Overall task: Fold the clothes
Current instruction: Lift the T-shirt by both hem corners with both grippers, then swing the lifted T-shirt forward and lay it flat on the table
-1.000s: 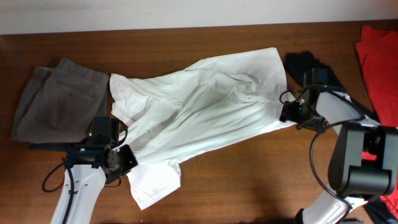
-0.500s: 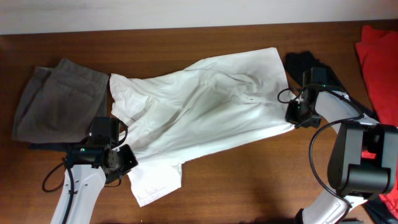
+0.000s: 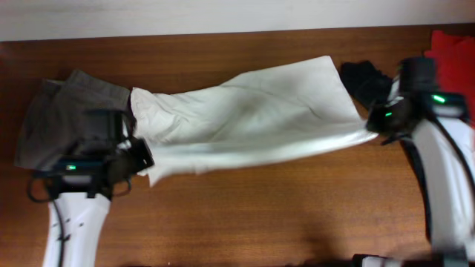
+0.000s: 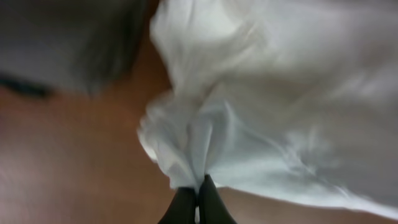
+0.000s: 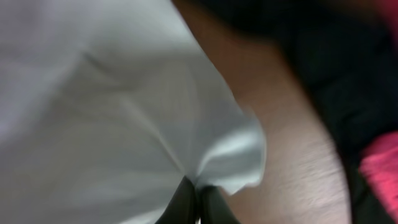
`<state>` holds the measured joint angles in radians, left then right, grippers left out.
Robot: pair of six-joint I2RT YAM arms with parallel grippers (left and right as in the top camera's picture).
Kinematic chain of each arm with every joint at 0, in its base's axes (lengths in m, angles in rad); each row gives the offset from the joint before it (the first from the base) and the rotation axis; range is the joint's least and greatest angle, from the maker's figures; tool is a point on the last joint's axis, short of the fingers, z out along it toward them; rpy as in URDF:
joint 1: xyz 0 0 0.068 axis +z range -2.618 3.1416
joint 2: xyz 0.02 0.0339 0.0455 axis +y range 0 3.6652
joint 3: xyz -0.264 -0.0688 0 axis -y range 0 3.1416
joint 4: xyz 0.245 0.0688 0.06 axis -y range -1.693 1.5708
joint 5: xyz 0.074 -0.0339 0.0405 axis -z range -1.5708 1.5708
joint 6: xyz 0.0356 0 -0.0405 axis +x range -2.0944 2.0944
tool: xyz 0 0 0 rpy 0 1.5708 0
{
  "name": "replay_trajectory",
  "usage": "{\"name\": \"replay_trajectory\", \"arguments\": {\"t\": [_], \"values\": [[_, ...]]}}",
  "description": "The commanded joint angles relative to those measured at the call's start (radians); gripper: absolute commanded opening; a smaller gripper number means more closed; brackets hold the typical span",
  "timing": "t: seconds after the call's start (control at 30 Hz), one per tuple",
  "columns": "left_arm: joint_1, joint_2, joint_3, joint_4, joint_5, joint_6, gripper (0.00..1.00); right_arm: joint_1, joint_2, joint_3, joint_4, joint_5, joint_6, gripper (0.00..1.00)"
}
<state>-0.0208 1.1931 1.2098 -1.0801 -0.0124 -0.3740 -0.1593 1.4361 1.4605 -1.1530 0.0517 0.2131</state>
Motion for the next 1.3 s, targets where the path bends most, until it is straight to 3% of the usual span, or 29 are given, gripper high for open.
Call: {"name": "replay_trajectory", "arguments": {"t": [0.0,0.4,0.67,0.93,1.03,1.27], "values": [[0.047,-0.009,0.181,-0.022,-0.010,0.051,0.00,-0.005,-0.142,0.121,-0.052,0.027,0.001,0.04],[0.132,-0.038,0.746,-0.110,-0.011,0.074,0.00,-0.005,-0.367,0.454,-0.134,0.027,0.001,0.04],[0.131,-0.045,0.787,-0.107,-0.010,0.077,0.00,-0.005,-0.356,0.526,-0.094,0.027,0.000,0.04],[0.130,0.169,0.787,-0.098,0.054,0.077,0.00,-0.005,-0.146,0.526,-0.126,0.027,0.000,0.04],[0.130,0.292,0.787,-0.032,0.080,0.081,0.00,-0.005,-0.017,0.526,-0.119,0.027,0.000,0.04],[0.130,0.518,0.789,0.429,0.178,0.118,0.00,-0.005,0.200,0.539,0.098,0.014,0.006,0.06]]}}
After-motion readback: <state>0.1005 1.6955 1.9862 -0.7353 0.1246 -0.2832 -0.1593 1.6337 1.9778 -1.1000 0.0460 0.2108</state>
